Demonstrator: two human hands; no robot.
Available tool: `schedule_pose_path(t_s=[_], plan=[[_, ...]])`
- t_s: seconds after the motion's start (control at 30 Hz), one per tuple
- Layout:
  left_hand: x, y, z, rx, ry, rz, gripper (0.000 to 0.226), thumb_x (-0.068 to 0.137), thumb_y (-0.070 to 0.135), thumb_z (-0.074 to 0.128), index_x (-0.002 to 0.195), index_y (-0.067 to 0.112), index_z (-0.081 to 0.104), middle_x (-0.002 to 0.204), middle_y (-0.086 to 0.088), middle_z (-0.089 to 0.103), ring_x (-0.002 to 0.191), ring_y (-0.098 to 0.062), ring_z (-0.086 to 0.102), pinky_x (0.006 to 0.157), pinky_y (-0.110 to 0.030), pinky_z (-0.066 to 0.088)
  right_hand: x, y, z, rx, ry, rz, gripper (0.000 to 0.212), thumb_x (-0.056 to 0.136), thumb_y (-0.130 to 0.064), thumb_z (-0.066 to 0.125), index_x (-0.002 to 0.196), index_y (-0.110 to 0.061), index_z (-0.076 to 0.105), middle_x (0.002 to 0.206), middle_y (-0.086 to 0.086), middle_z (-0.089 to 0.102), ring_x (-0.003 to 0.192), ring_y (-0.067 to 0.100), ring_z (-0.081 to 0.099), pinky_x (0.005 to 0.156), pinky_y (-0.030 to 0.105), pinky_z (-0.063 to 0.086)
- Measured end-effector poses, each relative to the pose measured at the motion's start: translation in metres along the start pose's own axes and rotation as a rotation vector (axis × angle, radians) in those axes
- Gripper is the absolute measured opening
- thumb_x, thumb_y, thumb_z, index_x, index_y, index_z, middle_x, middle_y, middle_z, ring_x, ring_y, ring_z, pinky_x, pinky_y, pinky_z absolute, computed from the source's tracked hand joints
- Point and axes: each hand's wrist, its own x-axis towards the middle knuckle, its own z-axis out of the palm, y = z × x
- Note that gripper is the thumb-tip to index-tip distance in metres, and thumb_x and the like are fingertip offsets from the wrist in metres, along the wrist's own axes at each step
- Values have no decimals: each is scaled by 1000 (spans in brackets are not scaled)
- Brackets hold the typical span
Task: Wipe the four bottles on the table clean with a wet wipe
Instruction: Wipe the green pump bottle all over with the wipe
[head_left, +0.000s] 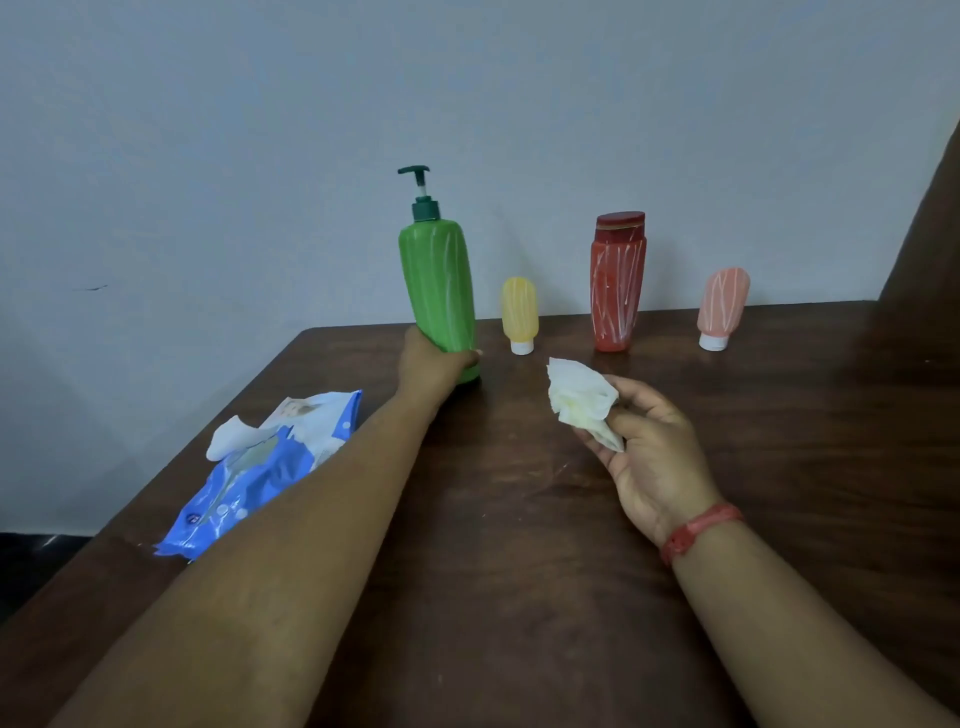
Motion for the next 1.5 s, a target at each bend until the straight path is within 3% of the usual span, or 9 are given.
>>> schedule_pose_path(t_s=[0.23, 0.33, 0.47, 0.57, 0.63, 0.8, 1.0, 1.27, 1.5], plan=[[-109, 11, -25, -89, -248, 53, 75, 69, 30, 90, 130, 20, 46, 116, 5, 62, 105, -11, 62, 80, -25, 50, -4, -5, 3, 24, 43, -17, 36, 90, 19, 38, 100, 0, 68, 102, 17, 75, 96, 31, 73, 70, 29, 61], [-146, 13, -38, -158, -323, 45, 68, 74, 31, 87, 127, 24, 45, 115, 7, 62, 104, -8, 62, 79, -23, 50, -4, -5, 3, 82, 66, -36, 33, 92, 12, 40, 115, 10, 62, 117, 28, 68, 108, 39, 68, 77, 33, 61], [-166, 8, -47, -206, -334, 64, 62, 75, 32, 86, 123, 27, 47, 114, 7, 63, 105, -8, 63, 83, -26, 52, -11, -8, 12, 50, 10, -104, 26, 100, -15, 54, 108, 7, 67, 122, 15, 68, 106, 26, 69, 83, 33, 58], [-168, 5, -49, -252, -323, 71, 62, 76, 32, 86, 121, 32, 44, 116, 9, 62, 107, -6, 62, 86, -26, 52, -19, -8, 19, -186, 8, -239, 23, 102, -13, 53, 98, -3, 73, 99, -2, 77, 98, 17, 70, 92, 36, 54], [-167, 5, -48, -280, -319, 57, 62, 77, 34, 85, 122, 33, 43, 117, 9, 61, 107, -6, 61, 86, -26, 51, -20, -4, 19, -389, 21, -352, 20, 99, -9, 57, 96, -15, 76, 103, 1, 76, 104, 19, 69, 96, 38, 54], [-167, 3, -49, -302, -327, 64, 63, 78, 35, 84, 124, 33, 41, 118, 11, 60, 108, -6, 60, 85, -25, 51, -27, -6, 22, -521, 18, -484, 23, 94, -3, 64, 103, -22, 72, 105, -4, 73, 103, 11, 69, 88, 28, 57], [-166, -2, -49, -213, -388, 114, 66, 78, 49, 81, 128, 32, 40, 121, 11, 60, 112, -6, 61, 93, -31, 53, -24, -8, 25, -689, 26, -651, 43, 91, -3, 67, 124, -29, 60, 126, -1, 56, 118, 10, 59, 97, 26, 52], [-173, 2, -50, 15, -490, 294, 64, 83, 48, 76, 126, 25, 35, 117, 10, 55, 107, -5, 57, 82, -22, 51, -30, -28, 25, -838, 187, -951, 22, 90, -7, 68, 111, -12, 70, 110, -6, 57, 106, 8, 58, 94, 22, 49], [-172, 0, -49, 10, -525, 330, 63, 83, 49, 76, 126, 30, 34, 121, 9, 56, 110, -5, 57, 92, -33, 54, -36, -28, 26, -1026, 152, -1098, 21, 94, -6, 66, 114, -3, 70, 111, 3, 57, 102, 3, 50, 89, 2, 35]])
